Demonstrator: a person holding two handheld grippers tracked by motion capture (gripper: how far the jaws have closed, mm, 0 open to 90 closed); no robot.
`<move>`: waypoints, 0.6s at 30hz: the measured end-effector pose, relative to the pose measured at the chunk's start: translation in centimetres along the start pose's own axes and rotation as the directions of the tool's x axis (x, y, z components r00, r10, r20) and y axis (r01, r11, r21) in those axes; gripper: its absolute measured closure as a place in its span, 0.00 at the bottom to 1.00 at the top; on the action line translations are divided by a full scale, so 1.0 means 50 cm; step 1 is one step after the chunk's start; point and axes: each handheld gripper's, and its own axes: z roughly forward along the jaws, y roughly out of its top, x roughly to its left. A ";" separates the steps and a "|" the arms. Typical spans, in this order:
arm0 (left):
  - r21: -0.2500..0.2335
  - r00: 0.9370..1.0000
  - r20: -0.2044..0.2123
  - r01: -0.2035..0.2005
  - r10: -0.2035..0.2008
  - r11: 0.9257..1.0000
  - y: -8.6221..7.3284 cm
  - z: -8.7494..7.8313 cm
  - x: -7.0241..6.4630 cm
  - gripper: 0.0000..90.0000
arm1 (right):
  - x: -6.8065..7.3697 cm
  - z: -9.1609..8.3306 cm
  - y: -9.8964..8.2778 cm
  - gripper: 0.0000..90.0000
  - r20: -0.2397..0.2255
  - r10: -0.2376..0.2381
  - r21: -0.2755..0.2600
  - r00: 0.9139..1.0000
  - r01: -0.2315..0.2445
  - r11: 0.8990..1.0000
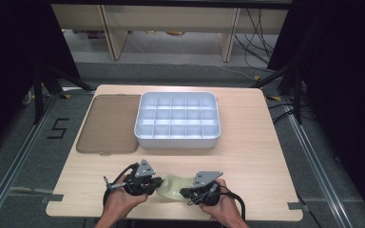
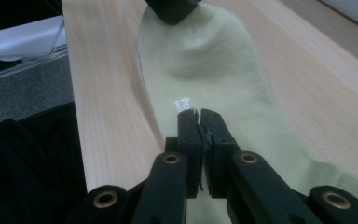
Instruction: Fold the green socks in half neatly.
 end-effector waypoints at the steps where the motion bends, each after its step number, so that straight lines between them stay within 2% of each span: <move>1: 0.002 1.000 -0.004 -0.004 0.004 1.000 0.000 -0.001 0.000 0.94 | 0.000 0.004 0.000 0.97 0.000 -0.010 -0.001 1.000 0.010 1.000; 2: 0.002 1.000 -0.011 -0.004 0.004 1.000 0.000 -0.001 0.001 0.94 | 0.001 0.007 0.000 0.97 -0.003 -0.010 0.012 1.000 0.010 1.000; 3: -0.003 1.000 -0.005 0.001 -0.001 1.000 0.000 -0.002 0.000 0.94 | -0.001 0.012 0.000 0.97 -0.010 -0.029 0.018 1.000 0.029 0.999; 4: -0.001 1.000 0.001 -0.008 0.008 1.000 0.001 -0.003 0.001 0.94 | -0.001 0.017 0.000 0.97 -0.007 -0.032 0.023 0.999 0.032 0.999; 5: -0.002 1.000 -0.007 -0.003 0.003 1.000 0.001 -0.003 0.000 0.94 | 0.000 0.019 0.000 0.97 -0.009 -0.029 0.032 1.000 0.030 0.999; 7: -0.011 1.000 0.003 0.003 -0.003 1.000 0.004 -0.006 -0.001 0.94 | -0.001 0.026 -0.001 0.97 -0.012 -0.029 0.044 1.000 0.029 0.999; 8: -0.018 1.000 0.008 0.006 -0.006 1.000 0.005 -0.007 -0.003 0.94 | -0.002 0.031 -0.001 0.97 -0.020 -0.021 0.029 1.000 0.022 0.999; 13: -0.033 1.000 0.005 -0.013 0.013 0.999 0.015 -0.021 -0.009 0.94 | -0.004 0.035 0.004 0.98 -0.041 -0.010 0.036 0.999 0.011 0.999; 14: -0.033 1.000 0.013 -0.023 0.024 0.999 0.016 -0.023 -0.009 0.94 | -0.006 0.039 0.004 0.98 -0.034 -0.026 0.024 0.999 0.027 0.999; 17: -0.042 1.000 0.018 -0.022 0.022 0.999 0.021 -0.025 -0.015 0.94 | -0.005 0.042 0.007 0.98 -0.044 -0.021 0.026 0.999 0.022 0.999; 18: -0.042 0.999 0.024 -0.035 0.036 0.998 0.023 -0.025 -0.015 0.94 | -0.006 0.042 0.007 0.98 -0.042 -0.026 0.028 0.999 0.027 0.999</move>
